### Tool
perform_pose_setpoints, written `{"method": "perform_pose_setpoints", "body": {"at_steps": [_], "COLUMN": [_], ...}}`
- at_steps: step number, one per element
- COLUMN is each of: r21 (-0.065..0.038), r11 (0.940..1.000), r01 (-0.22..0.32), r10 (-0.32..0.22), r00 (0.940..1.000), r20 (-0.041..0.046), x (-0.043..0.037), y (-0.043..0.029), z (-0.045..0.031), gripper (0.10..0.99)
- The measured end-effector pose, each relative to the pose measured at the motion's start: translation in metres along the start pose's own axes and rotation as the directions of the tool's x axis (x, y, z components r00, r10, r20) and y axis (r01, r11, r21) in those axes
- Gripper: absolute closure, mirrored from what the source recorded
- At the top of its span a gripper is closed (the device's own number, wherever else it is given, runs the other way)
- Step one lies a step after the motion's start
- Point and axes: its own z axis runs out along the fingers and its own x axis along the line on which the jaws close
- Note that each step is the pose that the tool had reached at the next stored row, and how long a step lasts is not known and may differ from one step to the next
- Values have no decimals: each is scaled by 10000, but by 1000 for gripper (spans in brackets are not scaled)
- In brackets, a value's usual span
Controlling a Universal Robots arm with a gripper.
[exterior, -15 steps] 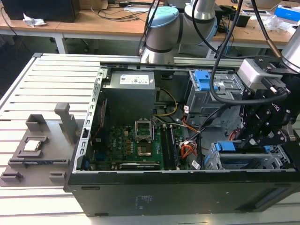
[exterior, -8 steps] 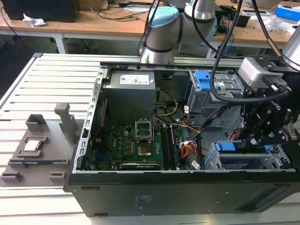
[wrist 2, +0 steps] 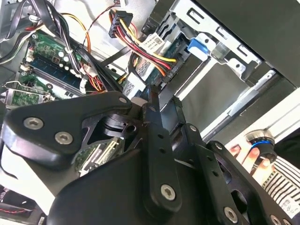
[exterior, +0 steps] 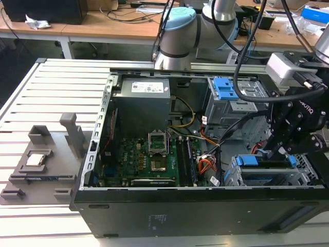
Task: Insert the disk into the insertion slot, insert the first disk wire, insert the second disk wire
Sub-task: 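Insert the second disk wire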
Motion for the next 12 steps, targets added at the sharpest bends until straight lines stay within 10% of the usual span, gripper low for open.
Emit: {"method": "perform_pose_setpoints", "body": {"at_steps": [6, 9, 12], "r21": [21, 9, 7], "r11": [9993, 9980, 9974], "r01": [373, 628, 722], "r10": [-373, -627, -721], "r00": [9993, 9973, 9963], "r20": [-94, -393, -476], "x": [-129, -131, -134], "y": [10, 27, 45], "z": [-6, -2, 38], "gripper": [804, 804, 804]}}
